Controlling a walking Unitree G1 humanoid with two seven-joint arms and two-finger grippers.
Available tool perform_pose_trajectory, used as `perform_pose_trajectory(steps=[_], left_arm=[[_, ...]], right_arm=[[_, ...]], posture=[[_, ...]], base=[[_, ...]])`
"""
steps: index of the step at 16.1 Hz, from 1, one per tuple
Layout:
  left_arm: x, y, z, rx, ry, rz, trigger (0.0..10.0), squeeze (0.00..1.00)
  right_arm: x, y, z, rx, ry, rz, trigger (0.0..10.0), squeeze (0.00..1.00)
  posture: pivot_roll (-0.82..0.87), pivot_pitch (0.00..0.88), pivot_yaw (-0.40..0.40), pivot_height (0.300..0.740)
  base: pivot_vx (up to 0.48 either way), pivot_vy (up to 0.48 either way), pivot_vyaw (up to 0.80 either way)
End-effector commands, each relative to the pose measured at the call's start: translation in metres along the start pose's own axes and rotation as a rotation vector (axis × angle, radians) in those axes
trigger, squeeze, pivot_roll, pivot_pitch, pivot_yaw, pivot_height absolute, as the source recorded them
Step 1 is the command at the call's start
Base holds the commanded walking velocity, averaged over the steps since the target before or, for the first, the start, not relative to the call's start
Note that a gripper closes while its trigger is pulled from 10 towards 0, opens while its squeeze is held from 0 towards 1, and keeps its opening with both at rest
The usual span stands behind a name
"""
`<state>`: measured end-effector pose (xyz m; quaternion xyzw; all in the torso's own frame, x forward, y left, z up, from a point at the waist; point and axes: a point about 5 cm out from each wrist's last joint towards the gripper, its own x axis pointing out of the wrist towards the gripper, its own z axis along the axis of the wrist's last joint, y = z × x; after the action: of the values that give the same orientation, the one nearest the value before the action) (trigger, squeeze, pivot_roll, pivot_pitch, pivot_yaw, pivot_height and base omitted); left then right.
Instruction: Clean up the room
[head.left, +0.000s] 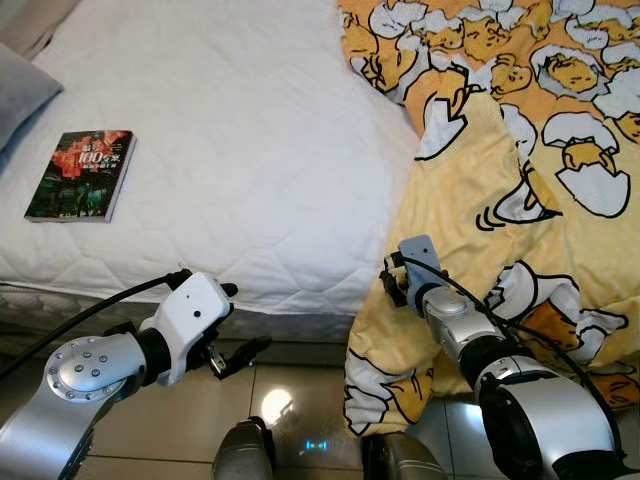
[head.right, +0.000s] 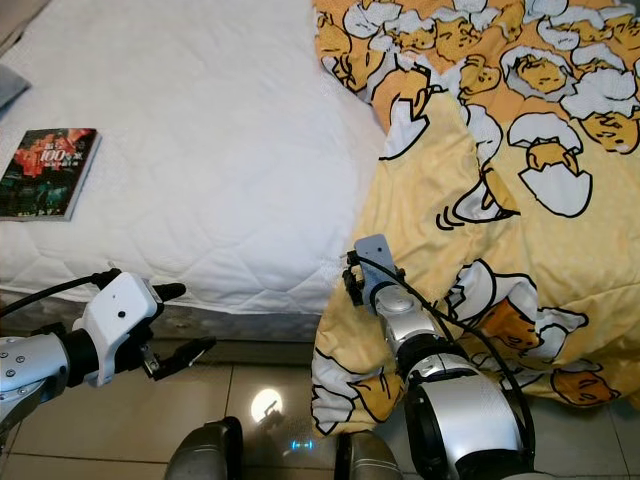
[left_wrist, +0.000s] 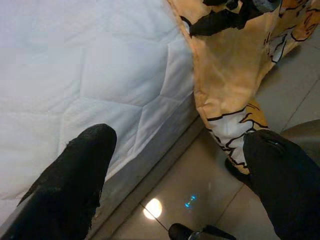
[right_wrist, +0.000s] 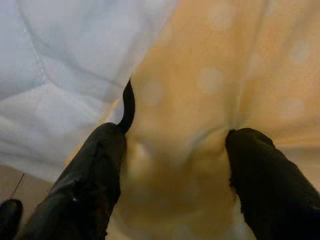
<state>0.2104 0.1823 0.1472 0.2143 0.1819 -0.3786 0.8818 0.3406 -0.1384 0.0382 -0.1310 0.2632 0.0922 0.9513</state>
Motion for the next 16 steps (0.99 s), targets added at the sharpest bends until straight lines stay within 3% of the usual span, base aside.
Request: perform_pose_trajectory(steps=[1,9,16], left_arm=[[-0.002,-0.002,0.002,0.002,0.005,-0.008,10.0,0.0],[-0.003,-0.004,0.003,-0.009,0.012,-0.012,10.0,0.0],[-0.001,-0.002,0.004,-0.012,0.014,-0.011,10.0,0.0]], right_arm=[[-0.001,0.0,-0.007,-0.015,0.029,0.001,0.0,0.0],[-0.001,-0.009,-0.006,-0.015,0.036,-0.021,0.0,0.0],[-0.002,-0.016,-0.005,0.067,0.028,-0.037,0.0,0.0]], posture=[[0.27,0.279,0.011,0.74],[0.27,0.276,0.01,0.74],[0.27,0.269,0.015,0.74]], base=[[0.0,0.0,0.0],[0.0,0.0,0.0],[0.0,0.0,0.0]])
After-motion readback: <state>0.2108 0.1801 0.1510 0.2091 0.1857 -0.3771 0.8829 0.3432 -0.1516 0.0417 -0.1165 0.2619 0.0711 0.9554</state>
